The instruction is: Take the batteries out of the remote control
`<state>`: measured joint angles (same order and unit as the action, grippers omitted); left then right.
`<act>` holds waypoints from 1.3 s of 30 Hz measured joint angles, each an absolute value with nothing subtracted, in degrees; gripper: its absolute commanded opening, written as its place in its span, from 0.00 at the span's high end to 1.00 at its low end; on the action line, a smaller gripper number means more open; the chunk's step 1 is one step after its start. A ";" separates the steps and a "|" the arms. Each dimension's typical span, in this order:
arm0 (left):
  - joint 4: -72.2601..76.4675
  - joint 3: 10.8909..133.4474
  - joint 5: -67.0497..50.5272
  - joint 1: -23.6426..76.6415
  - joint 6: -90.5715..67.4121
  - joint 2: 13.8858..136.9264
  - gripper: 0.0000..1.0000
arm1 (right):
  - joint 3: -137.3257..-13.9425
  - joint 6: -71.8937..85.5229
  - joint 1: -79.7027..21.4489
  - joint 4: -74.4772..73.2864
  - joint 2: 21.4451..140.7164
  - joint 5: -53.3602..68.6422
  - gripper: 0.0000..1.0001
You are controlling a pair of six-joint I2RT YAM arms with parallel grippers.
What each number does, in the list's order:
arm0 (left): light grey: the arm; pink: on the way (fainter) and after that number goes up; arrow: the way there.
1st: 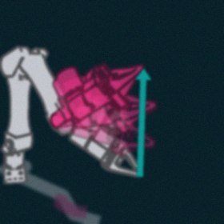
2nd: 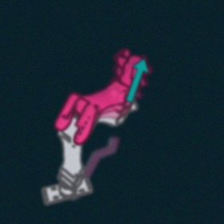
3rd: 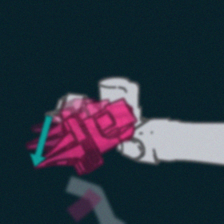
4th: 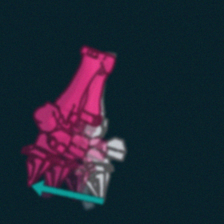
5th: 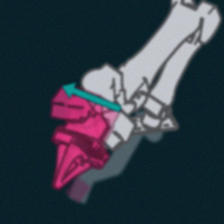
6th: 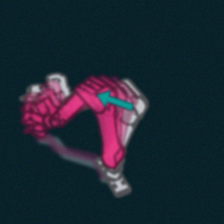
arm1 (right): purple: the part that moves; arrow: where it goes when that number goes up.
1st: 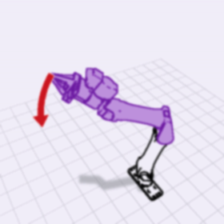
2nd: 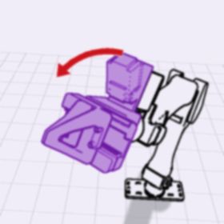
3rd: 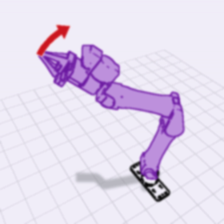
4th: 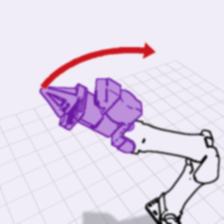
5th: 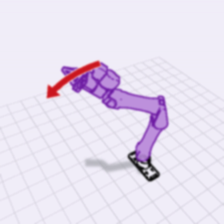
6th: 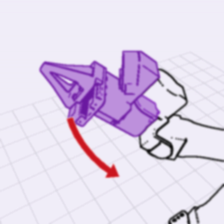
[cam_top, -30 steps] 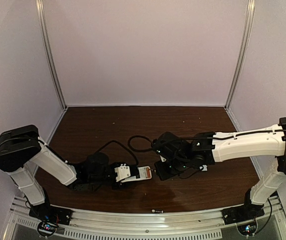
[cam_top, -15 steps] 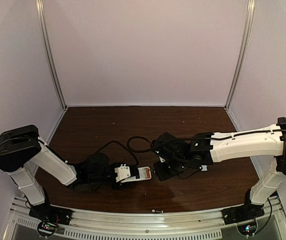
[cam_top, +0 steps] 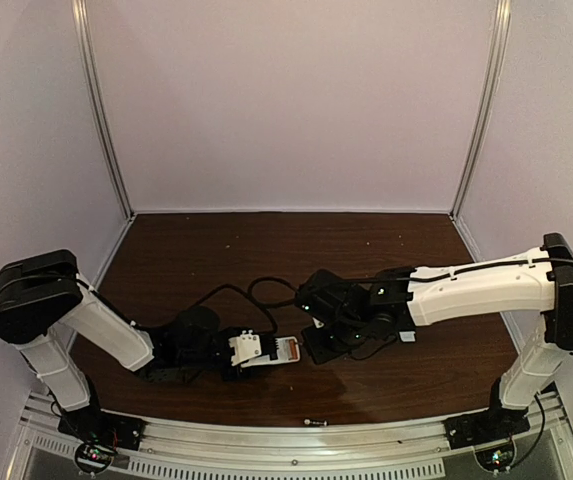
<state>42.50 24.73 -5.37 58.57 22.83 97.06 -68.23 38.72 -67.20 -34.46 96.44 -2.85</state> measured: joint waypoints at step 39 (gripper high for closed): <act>42.57 24.75 -3.88 58.50 22.81 97.06 1.00 | -70.11 36.34 -63.66 -35.22 97.49 1.45 1.00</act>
<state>42.57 24.75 -3.88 58.50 22.81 97.06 -70.11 36.34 -63.66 -35.22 97.49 1.45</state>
